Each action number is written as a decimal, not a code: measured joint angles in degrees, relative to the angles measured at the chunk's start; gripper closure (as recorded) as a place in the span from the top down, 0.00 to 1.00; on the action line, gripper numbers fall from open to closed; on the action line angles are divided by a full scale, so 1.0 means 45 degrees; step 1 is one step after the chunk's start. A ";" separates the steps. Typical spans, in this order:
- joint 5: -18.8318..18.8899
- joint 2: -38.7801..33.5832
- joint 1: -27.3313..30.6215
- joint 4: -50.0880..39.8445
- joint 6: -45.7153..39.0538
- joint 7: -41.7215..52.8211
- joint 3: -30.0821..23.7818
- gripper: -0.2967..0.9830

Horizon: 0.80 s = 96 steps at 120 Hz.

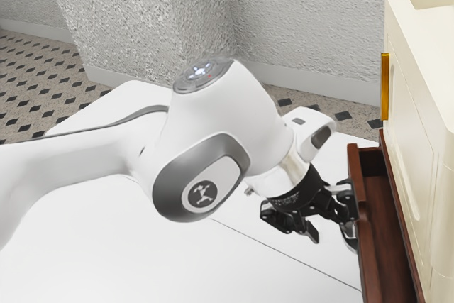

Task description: Pull the drawer handle with one arm to open the drawer

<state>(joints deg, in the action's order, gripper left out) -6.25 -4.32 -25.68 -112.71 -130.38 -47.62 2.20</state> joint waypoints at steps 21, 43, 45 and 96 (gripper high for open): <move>0.0165 -0.0447 0.0001 -0.0496 -0.0001 -0.0175 0.0130 0.46; 0.0439 -0.0955 -0.0089 -0.0979 -0.0003 -0.0361 0.0369 0.46; 0.0470 -0.1005 -0.0094 -0.1027 -0.0003 -0.0376 0.0393 0.46; 0.0834 -0.1718 -0.0049 -0.1754 0.0006 -0.0783 0.0739 0.46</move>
<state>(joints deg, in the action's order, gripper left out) -2.50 -12.05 -25.90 -120.60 -130.35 -51.15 5.53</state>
